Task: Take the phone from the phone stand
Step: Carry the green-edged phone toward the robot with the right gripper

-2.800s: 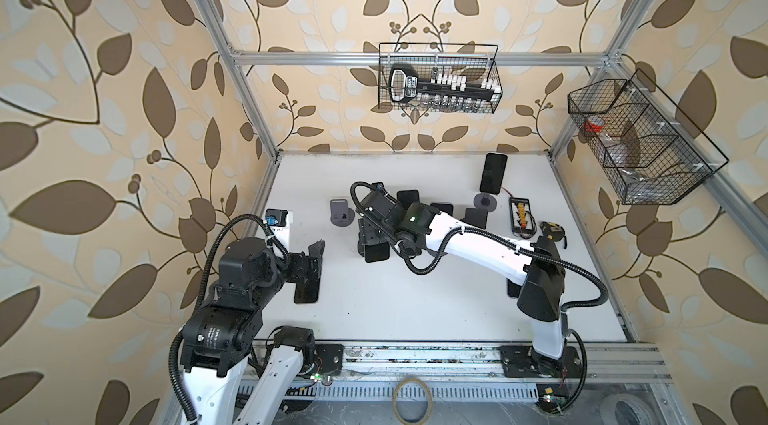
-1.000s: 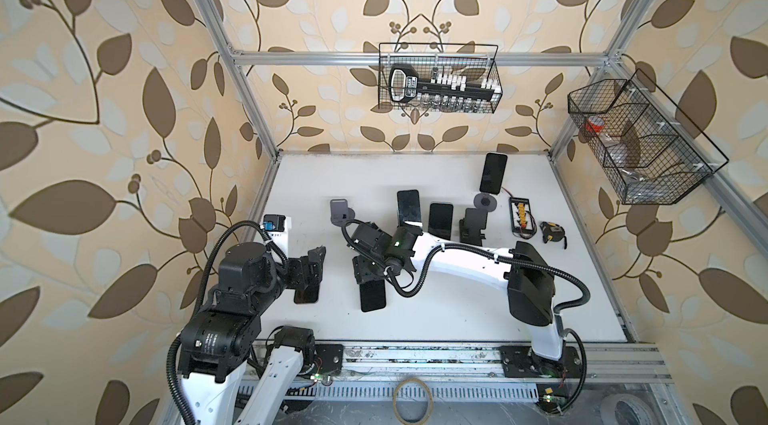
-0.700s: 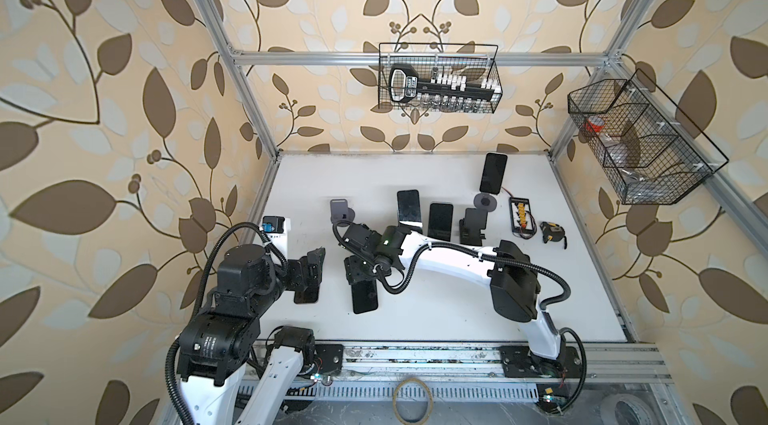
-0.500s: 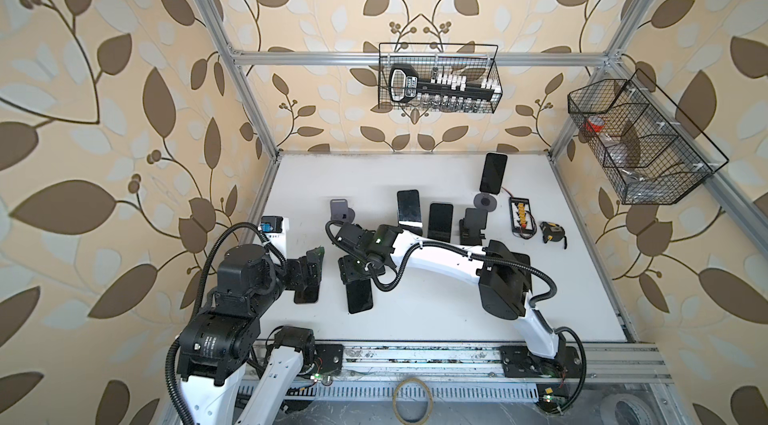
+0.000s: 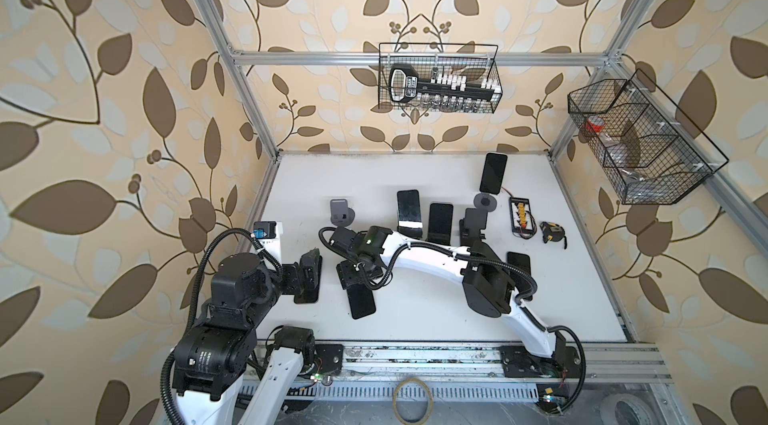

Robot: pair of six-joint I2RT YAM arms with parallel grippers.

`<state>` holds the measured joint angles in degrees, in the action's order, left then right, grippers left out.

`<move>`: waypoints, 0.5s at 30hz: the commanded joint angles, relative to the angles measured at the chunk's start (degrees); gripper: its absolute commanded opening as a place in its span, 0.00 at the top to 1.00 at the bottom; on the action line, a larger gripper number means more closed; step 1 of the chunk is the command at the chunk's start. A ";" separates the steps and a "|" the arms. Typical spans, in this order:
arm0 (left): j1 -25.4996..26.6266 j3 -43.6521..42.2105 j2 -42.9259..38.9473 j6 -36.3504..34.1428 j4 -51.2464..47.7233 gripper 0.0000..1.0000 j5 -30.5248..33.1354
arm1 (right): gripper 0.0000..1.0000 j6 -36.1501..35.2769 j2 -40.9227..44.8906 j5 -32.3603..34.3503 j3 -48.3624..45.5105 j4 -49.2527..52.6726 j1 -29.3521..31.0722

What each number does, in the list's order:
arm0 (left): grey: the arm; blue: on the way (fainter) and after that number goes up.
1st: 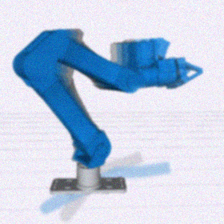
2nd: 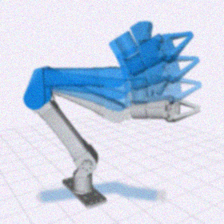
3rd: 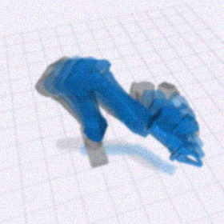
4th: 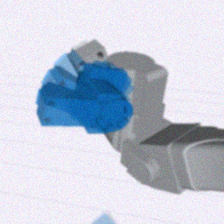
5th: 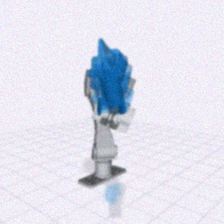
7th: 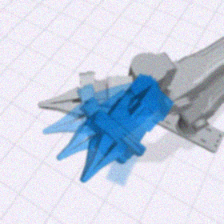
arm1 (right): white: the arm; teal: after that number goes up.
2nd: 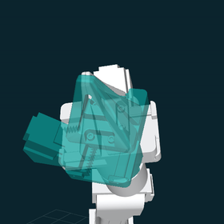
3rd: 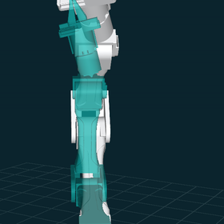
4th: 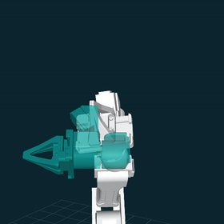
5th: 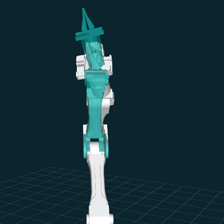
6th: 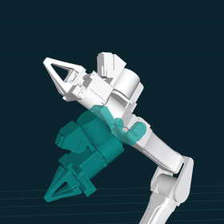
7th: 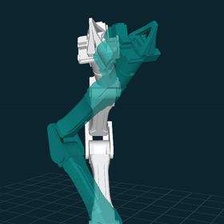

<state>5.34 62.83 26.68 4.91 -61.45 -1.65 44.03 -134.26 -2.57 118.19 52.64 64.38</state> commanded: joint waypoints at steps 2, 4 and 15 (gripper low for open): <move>0.53 -1.08 -0.22 0.80 1.89 0.01 1.40 | 0.37 -1.58 -2.05 -0.63 0.59 2.35 0.40; 0.54 -1.20 0.07 0.85 2.37 0.01 1.17 | 0.37 -1.58 -2.62 -0.73 0.38 2.80 0.22; 0.54 -1.64 0.18 1.18 2.75 0.01 1.64 | 0.37 -2.55 -5.04 -0.72 -0.08 3.25 -0.81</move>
<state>5.34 61.52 26.70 5.17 -60.20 -0.99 42.61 -136.88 -3.95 118.19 54.52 64.10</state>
